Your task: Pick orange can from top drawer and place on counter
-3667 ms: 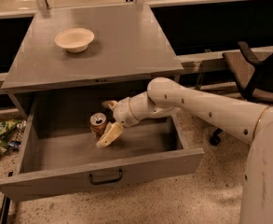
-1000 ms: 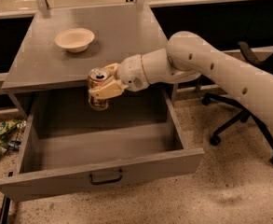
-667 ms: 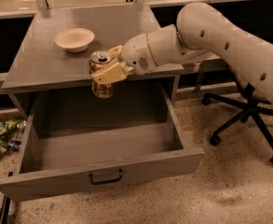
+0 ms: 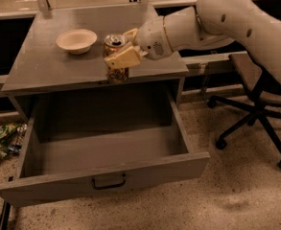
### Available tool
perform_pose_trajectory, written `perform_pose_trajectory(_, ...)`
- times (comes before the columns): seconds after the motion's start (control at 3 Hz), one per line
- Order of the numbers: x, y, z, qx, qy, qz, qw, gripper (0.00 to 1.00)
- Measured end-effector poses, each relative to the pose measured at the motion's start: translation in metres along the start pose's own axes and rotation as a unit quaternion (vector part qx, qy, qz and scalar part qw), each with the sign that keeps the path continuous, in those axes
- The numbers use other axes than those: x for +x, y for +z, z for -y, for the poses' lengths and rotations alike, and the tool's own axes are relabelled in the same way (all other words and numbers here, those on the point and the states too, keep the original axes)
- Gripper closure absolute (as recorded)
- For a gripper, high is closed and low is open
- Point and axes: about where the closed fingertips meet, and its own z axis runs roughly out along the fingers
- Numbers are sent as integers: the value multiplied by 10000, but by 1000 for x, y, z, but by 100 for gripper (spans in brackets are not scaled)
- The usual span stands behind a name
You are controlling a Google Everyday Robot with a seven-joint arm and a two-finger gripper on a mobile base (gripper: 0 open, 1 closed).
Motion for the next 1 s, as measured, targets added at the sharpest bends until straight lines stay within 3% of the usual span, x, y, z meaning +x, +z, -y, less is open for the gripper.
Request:
perform_pose_trajectory(0.33,-15,-40,40,474,-25,-224,9986,100)
perform_pose_trajectory(0.67,-9,-52,86,674,181,-470,9965,100)
perform_pose_trajectory(1.0,22,-30,131,556,425,-738,9948,100)
